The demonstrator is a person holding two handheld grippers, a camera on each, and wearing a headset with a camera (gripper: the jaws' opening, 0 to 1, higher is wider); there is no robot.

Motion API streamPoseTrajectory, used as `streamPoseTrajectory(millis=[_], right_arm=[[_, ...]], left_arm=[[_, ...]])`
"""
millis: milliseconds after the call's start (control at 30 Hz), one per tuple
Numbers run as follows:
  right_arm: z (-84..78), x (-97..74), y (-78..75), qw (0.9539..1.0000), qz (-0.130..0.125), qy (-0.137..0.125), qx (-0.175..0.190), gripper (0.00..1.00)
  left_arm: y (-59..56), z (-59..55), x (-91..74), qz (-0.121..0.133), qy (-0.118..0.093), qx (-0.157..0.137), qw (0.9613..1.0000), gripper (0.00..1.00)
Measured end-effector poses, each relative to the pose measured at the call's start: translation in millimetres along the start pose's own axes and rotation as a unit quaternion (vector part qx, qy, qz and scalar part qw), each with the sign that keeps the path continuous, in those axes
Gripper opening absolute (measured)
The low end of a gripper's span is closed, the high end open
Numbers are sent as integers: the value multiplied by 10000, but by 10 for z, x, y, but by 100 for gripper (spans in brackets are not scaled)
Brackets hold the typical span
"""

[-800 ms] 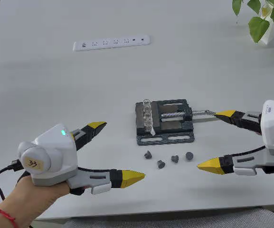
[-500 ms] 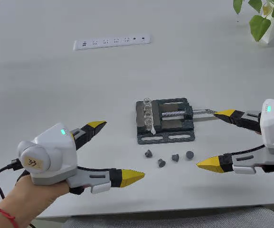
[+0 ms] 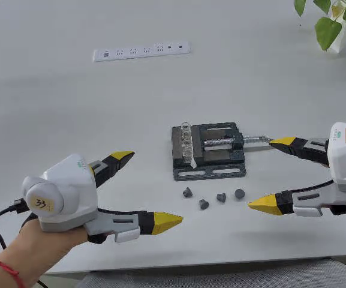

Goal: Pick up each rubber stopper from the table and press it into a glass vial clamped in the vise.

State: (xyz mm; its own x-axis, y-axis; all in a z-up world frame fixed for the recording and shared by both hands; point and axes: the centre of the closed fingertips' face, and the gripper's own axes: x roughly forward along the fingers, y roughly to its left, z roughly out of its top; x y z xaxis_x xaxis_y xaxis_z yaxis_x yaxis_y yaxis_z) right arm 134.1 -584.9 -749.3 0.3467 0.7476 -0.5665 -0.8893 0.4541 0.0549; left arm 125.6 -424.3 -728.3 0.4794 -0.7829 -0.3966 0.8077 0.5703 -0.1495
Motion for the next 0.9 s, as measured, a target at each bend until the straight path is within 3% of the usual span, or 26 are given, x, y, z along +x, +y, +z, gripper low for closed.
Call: streamPoseTrajectory(millis=[600,900], right_arm=[[22,13,11,10000,2,32,4,78],[9,10,-7,9998,16,217,-18,73]], left_arm=[[21,-7,-8,-4,-6,-16,10000,99],[-17,13,1,4,-23,-18,10000,99]])
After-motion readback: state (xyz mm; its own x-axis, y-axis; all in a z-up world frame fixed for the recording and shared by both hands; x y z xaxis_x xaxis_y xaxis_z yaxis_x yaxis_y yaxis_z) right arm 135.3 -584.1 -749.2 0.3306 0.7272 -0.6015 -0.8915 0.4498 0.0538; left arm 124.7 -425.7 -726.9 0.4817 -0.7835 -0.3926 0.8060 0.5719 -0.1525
